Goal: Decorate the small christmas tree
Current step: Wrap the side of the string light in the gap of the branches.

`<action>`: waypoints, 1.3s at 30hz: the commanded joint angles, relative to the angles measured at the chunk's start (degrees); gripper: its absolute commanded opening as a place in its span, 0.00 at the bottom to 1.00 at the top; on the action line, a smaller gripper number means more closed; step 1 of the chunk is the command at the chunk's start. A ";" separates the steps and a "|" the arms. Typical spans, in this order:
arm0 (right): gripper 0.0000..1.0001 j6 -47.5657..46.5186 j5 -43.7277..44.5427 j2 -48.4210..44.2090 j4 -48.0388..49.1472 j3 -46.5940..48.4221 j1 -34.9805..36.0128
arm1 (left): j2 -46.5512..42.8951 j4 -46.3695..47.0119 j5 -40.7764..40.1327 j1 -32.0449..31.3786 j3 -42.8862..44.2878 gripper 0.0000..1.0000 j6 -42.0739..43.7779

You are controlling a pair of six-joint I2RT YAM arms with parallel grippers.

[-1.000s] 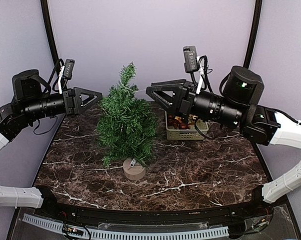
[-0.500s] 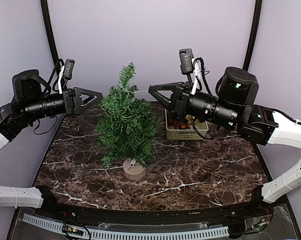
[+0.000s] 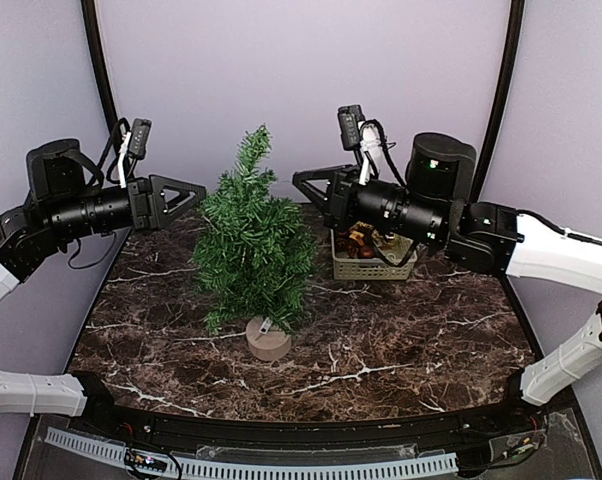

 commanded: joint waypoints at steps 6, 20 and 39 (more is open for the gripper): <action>0.00 2.53 -12.87 3.54 1.67 2.59 -5.92 | 1.13 1.61 1.68 -0.36 -0.46 0.83 0.90; 0.00 1.96 -19.55 11.05 1.13 9.78 -9.71 | 1.20 2.29 1.93 -0.36 -1.35 0.66 0.71; 0.00 -2.42 -29.55 16.18 -3.14 20.53 -11.28 | 0.35 1.43 1.28 -0.32 -0.86 0.65 1.43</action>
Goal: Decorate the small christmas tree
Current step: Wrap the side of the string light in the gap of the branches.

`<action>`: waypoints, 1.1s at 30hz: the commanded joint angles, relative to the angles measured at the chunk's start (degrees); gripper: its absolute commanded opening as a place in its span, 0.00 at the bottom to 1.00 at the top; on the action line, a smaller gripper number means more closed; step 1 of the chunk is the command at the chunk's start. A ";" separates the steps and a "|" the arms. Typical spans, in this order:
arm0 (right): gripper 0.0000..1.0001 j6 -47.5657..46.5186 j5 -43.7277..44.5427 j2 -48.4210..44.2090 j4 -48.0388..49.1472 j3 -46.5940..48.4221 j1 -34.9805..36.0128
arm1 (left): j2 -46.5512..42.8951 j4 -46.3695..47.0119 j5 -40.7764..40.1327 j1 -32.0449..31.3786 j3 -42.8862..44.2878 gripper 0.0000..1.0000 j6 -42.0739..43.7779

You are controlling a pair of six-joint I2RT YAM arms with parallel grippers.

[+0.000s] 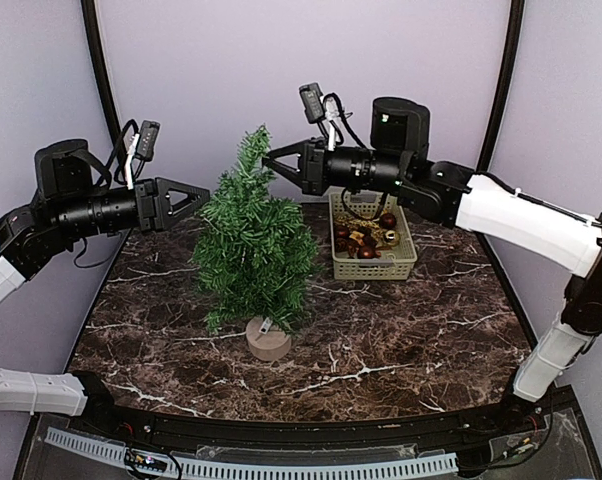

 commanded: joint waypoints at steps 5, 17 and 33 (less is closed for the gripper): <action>0.00 -6.37 -6.91 0.70 -5.27 6.59 -0.39 | -1.31 0.18 -0.48 -0.36 -0.40 0.65 0.86; 0.00 -9.77 -8.27 -0.40 -11.74 7.48 1.91 | -1.53 0.05 -0.85 -0.33 -0.46 0.65 0.83; 0.00 -9.07 -5.27 -5.16 -9.95 -0.12 4.09 | -1.72 -0.04 -1.79 -0.29 -0.33 0.65 0.54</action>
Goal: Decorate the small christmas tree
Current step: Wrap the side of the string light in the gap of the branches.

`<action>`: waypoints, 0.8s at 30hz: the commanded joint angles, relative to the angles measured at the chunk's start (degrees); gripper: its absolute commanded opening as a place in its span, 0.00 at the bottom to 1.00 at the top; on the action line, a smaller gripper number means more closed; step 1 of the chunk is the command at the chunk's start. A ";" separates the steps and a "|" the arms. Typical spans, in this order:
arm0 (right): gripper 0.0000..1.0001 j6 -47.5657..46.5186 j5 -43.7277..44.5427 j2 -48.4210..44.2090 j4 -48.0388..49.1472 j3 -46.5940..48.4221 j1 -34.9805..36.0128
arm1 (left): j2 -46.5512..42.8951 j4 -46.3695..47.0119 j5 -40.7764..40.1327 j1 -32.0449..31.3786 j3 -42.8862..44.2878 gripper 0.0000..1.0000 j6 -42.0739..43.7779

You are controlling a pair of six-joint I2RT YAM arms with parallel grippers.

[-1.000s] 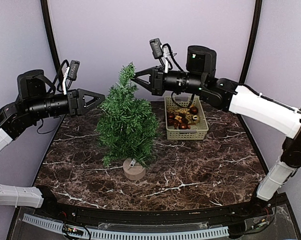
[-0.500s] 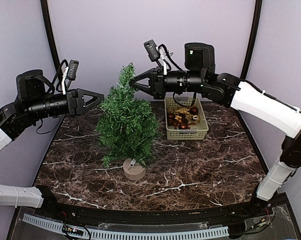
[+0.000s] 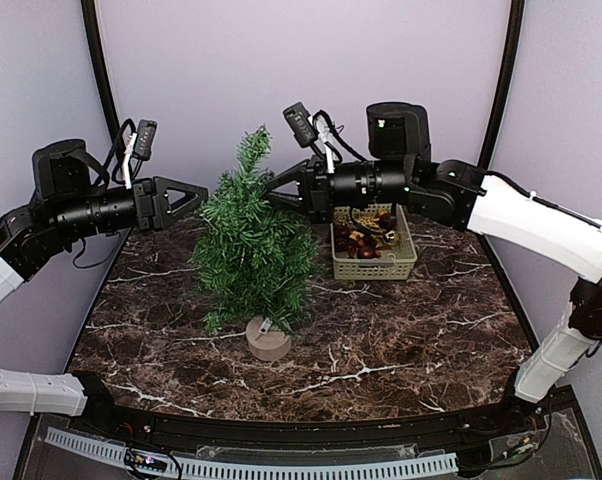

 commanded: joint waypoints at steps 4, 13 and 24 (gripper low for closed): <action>0.22 0.94 1.52 -4.75 4.05 -3.69 0.59 | -1.67 -0.32 -1.57 -0.33 -0.19 0.69 -0.02; 0.55 3.56 5.31 -10.56 6.85 -11.03 0.34 | -4.47 -2.79 -6.57 -0.35 -0.38 0.79 -1.56; 0.75 15.74 23.64 -23.96 11.11 -28.75 -1.39 | -11.60 -5.45 -17.63 -0.36 -12.66 0.84 -12.87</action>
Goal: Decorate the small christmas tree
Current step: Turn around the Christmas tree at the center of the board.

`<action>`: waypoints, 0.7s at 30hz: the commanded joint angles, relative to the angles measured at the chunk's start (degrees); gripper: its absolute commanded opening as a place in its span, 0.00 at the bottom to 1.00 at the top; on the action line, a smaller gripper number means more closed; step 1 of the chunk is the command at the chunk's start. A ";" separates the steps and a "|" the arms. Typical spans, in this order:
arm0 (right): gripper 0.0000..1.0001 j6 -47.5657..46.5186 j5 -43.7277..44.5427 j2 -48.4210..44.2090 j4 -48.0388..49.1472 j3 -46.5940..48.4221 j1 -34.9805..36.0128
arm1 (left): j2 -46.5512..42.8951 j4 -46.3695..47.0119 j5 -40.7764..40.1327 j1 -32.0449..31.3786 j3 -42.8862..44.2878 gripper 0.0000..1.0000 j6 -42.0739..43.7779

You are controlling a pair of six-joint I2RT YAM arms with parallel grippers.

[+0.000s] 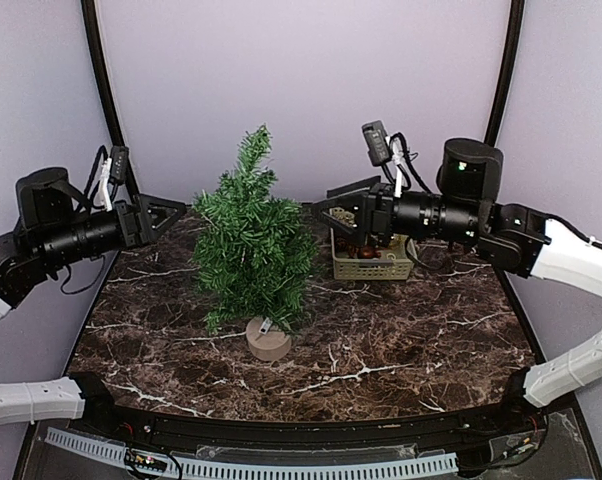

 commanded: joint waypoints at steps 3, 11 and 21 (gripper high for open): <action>0.76 15.35 17.54 -8.13 6.45 -13.61 -2.94 | -7.85 -0.23 -10.23 -0.35 -14.09 0.84 -11.81; 0.71 31.17 16.90 -6.03 18.94 -31.64 -2.57 | -15.99 5.39 -11.66 -0.36 -33.10 0.84 -22.75; 0.75 40.57 11.31 11.85 36.70 -37.36 0.09 | -11.70 35.30 -3.91 -2.22 -55.12 0.76 -30.64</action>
